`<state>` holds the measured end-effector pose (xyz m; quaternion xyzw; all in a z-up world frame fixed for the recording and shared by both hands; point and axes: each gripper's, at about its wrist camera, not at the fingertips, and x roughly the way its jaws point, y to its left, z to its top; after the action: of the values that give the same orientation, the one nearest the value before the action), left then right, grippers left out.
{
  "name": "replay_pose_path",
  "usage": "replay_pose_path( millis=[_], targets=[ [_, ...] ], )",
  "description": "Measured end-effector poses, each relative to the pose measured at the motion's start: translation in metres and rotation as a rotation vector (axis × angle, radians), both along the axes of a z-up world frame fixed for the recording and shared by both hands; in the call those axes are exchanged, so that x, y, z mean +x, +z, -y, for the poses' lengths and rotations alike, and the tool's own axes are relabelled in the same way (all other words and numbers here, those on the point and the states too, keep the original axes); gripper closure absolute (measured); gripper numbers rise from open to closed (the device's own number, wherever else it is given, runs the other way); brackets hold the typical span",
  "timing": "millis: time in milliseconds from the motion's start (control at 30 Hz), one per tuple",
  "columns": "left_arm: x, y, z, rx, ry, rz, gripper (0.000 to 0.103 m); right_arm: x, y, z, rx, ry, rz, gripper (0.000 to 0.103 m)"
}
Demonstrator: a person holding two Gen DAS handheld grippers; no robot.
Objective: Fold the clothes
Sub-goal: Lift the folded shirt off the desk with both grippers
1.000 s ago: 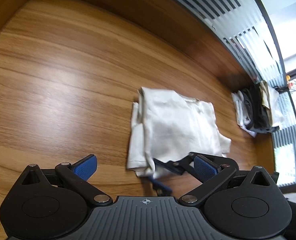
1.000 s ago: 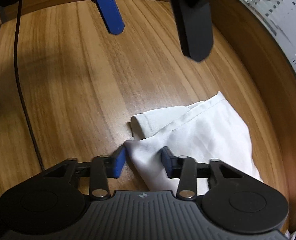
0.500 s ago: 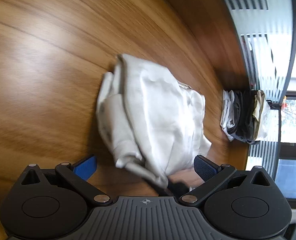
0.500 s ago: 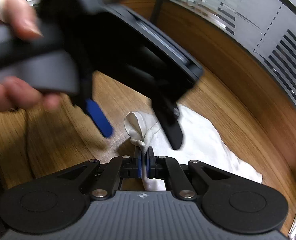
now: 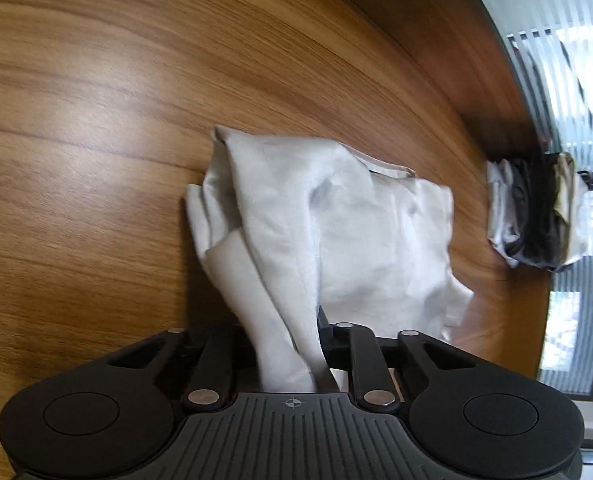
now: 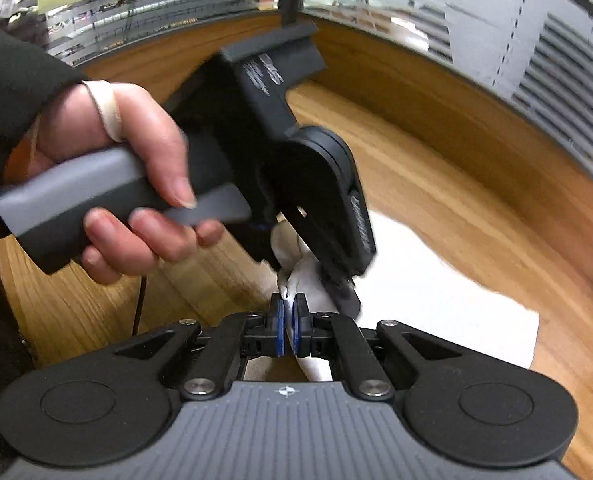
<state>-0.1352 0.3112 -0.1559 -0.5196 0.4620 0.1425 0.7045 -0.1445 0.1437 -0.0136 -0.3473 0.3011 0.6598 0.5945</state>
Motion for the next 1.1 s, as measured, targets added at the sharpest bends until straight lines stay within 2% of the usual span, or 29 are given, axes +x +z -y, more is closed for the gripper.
replay_pose_path(
  millis=[133,333,400,500,600,733,933,1033,1100],
  targets=[
    [0.001,0.004,0.002,0.104,0.000,-0.070,0.085,0.029,-0.004,-0.008,-0.041,-0.025,-0.053,0.095],
    [-0.002,0.001,-0.002,0.092,0.009,-0.082,0.082,0.097,-0.005,0.013,-0.079,-0.161,-0.068,0.055],
    [-0.002,0.002,0.000,0.107,0.007,-0.084,0.081,0.128,-0.007,0.018,-0.084,-0.248,-0.093,0.031],
    [-0.002,0.004,0.004,0.121,0.020,-0.090,0.079,0.175,-0.013,0.023,-0.086,-0.367,-0.168,0.019],
    [0.000,0.004,0.006,0.125,0.035,-0.094,0.079,0.214,-0.031,0.027,-0.110,-0.448,-0.238,0.017],
    [0.005,0.005,0.008,0.128,0.036,-0.097,0.074,0.241,-0.058,0.026,-0.118,-0.482,-0.272,0.017],
    [0.009,0.005,0.012,0.125,0.056,-0.078,0.059,0.258,-0.085,0.015,-0.116,-0.440,-0.327,0.020],
    [0.014,0.005,0.017,0.141,0.053,-0.071,0.057,0.258,-0.081,0.015,-0.107,-0.420,-0.347,0.034],
    [0.017,0.006,0.020,0.164,0.041,-0.074,0.060,0.256,-0.081,0.013,-0.103,-0.405,-0.357,0.058]
  ],
)
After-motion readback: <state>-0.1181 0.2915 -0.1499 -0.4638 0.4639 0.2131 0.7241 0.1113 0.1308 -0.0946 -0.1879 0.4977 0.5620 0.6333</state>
